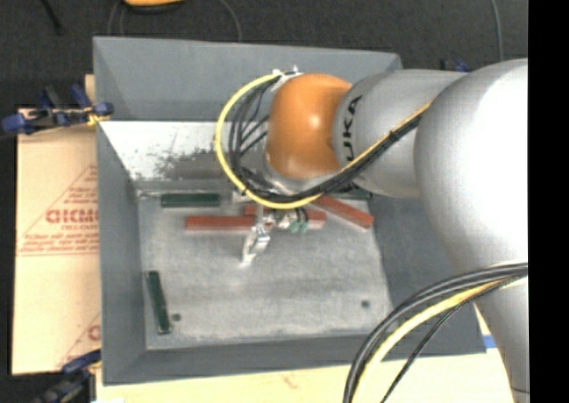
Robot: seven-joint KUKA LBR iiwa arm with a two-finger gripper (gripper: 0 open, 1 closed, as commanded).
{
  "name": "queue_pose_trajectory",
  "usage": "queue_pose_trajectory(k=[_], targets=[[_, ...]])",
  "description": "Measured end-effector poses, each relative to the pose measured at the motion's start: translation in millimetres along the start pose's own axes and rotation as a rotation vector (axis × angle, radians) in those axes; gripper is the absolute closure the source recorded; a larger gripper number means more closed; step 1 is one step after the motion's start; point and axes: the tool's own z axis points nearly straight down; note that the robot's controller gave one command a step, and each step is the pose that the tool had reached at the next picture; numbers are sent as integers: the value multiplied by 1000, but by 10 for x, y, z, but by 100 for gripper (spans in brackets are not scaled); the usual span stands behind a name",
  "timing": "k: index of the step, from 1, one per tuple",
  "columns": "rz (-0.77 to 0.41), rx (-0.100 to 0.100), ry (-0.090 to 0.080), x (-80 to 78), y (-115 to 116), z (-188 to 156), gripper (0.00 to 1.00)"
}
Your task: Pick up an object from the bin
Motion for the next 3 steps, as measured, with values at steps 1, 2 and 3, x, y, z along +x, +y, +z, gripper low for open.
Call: queue_pose_trajectory(k=[1, 2, 3], targets=[[182, 1, 16, -377, 58, 4, 100], [183, 1, 15, -378, 58, 4, 100], [-2, 5, 17, -253, -48, -103, 100]])
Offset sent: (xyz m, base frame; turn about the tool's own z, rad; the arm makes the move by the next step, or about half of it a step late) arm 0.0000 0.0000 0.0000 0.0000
